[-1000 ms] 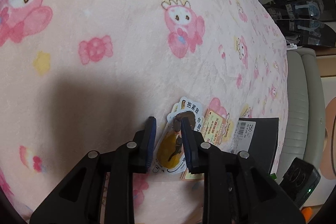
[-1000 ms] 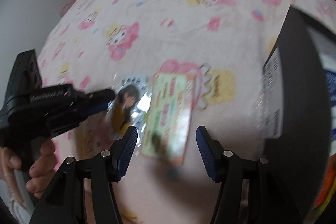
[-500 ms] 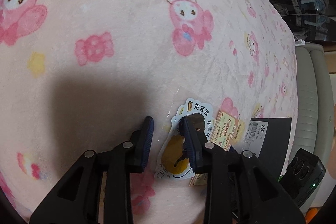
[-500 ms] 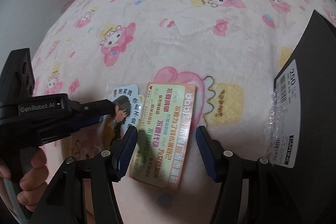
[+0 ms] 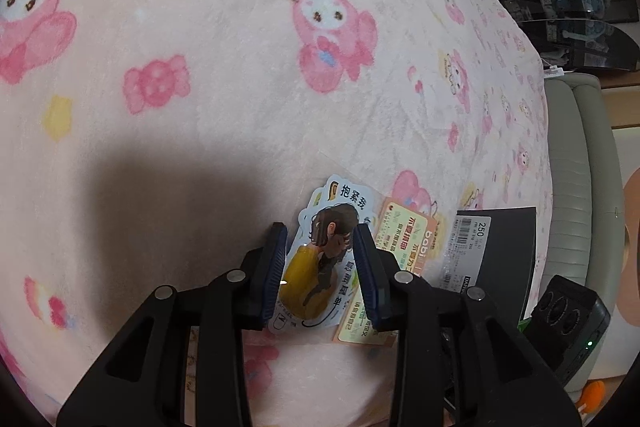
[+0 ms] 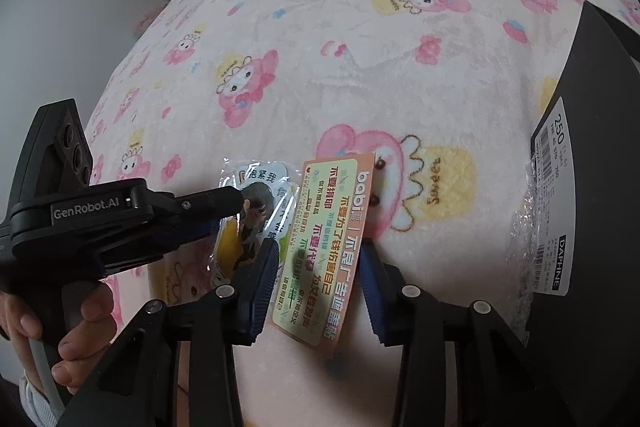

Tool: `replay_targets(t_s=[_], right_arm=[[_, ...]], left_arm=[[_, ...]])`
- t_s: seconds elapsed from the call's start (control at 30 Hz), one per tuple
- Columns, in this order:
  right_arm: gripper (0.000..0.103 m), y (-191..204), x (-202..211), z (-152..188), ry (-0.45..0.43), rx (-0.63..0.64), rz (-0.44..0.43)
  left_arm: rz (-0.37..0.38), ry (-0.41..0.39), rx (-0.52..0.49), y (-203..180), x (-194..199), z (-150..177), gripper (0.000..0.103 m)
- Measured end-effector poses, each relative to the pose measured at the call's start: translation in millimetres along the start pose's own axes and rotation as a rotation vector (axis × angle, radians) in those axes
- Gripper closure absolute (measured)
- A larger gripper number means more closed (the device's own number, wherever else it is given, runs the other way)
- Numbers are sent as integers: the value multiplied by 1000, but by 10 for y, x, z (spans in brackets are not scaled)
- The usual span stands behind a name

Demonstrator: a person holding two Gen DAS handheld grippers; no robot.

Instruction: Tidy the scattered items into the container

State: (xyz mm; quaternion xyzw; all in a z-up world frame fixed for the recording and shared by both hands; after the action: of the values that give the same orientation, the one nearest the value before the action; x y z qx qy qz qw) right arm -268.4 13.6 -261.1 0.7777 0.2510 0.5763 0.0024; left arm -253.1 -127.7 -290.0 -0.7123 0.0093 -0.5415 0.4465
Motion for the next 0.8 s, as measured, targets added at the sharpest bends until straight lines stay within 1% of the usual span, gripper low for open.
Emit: replay_targets(t_s=[0.1, 0.23, 0.27, 0.33, 0.4, 0.43, 0.47, 0.53, 0.63, 0.73, 0.8], right_arm=[[66, -60, -109, 76, 35, -18, 9], [64, -72, -161, 99, 39, -14, 8], [65, -65, -138, 90, 31, -10, 8], [71, -58, -58, 64, 4, -8, 7], [76, -52, 47, 33, -18, -24, -16], [77, -43, 100, 16, -27, -31, -33], [77, -20, 144, 8, -33, -31, -52], [78, 23, 191, 13, -34, -19, -66], [78, 50, 189, 37, -33, -12, -74], [78, 62, 117, 50, -14, -8, -74], [77, 17, 42, 70, 7, -7, -44]], left_arm=[[-5, 25, 33, 80, -71, 4, 70], [38, 33, 35, 48, -60, -6, 71], [42, 31, 36, 42, -38, -3, 74], [51, 22, 46, 35, 38, 14, 77], [54, 8, 67, 73, 121, 34, 80], [59, 2, 82, 102, 159, 47, 86], [74, 2, 100, 128, 189, 65, 89], [93, -1, 110, 132, 215, 82, 89], [94, -8, 86, 73, 217, 77, 89], [59, 3, 82, 143, 166, 56, 89], [52, 30, 140, 286, 79, 66, 89]])
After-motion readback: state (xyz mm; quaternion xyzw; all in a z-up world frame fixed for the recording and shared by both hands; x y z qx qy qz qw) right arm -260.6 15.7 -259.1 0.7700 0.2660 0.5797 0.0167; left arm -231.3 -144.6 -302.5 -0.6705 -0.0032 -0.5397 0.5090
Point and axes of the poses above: each gripper's, at about its wrist camera, not at the fingertips, and x roughly against the way its jaws point, y to its left, z to its underside, the point moved 7 cm from there along -x, roughly the way its jaws point, and after that the axes turned 5 degrees about z, right-handed, at the moved point
